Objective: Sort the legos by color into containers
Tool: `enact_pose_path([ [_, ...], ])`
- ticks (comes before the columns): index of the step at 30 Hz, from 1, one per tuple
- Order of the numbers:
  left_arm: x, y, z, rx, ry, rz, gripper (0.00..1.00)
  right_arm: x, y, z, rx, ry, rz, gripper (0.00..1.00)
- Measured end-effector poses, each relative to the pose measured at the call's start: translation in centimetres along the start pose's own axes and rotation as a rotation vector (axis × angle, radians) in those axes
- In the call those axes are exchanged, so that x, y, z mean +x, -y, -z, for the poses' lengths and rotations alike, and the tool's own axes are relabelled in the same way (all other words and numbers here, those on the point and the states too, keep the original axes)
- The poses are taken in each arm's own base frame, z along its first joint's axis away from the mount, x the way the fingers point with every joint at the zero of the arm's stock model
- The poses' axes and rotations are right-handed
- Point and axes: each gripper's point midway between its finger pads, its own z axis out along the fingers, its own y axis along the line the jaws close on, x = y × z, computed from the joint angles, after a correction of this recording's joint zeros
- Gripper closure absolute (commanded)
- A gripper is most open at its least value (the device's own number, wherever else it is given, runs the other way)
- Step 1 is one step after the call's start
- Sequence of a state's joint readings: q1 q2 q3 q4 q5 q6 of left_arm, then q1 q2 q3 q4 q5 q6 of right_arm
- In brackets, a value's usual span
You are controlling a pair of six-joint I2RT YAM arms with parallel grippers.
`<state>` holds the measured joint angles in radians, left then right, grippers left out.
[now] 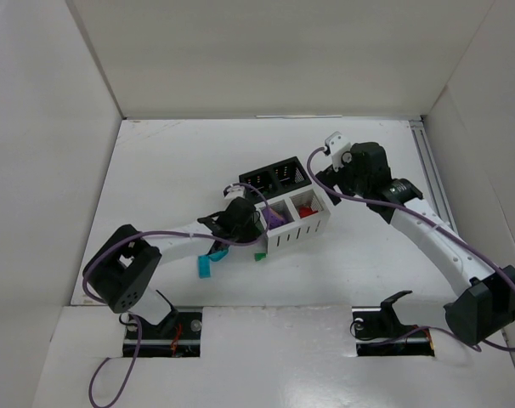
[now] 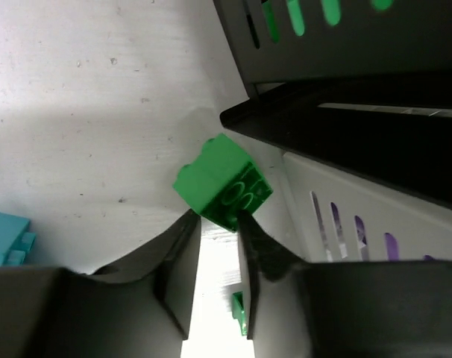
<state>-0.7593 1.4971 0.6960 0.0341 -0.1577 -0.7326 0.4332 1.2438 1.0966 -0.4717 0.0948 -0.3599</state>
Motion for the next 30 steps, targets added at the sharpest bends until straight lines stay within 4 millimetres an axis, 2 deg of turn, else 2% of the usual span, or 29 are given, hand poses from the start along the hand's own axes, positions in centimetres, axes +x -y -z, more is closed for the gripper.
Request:
enact_pose_path([
  [1, -0.1, 0.1, 0.0, 0.001, 0.001, 0.0, 0.78, 0.0, 0.0, 0.0, -0.002, 0.001, -0.001, 0.1],
  [2, -0.2, 0.1, 0.0, 0.001, 0.003, 0.0, 0.85, 0.0, -0.1, 0.0, -0.005, 0.001, -0.001, 0.1],
  [5, -0.4, 0.2, 0.0, -0.003, 0.007, 0.001, 0.92, 0.0, -0.2, 0.0, -0.01, 0.003, -0.001, 0.1],
  [6, -0.4, 0.1, 0.0, -0.007, 0.007, 0.0, 0.99, 0.0, -0.2, 0.0, -0.011, 0.003, -0.001, 0.1],
  [15, -1.1, -0.2, 0.9, -0.023, 0.033, 0.012, 1.0, 1.5, -0.9, -0.4, -0.028, -0.031, -0.002, 0.1],
  [21, -3.6, 0.4, 4.0, 0.008, 0.126, 0.056, 1.0, 1.8, -1.0, 0.3, -0.025, -0.021, -0.01, 0.1],
  [27, -6.7, 0.4, 8.4, 0.042, 0.255, 0.087, 1.0, 1.0, 0.1, 2.5, 0.015, 0.044, -0.027, 0.1],
  [30, -8.7, 1.4, 9.8, 0.059, 0.309, 0.067, 1.0, 0.9, 0.6, 3.4, 0.032, 0.069, -0.031, 0.1],
])
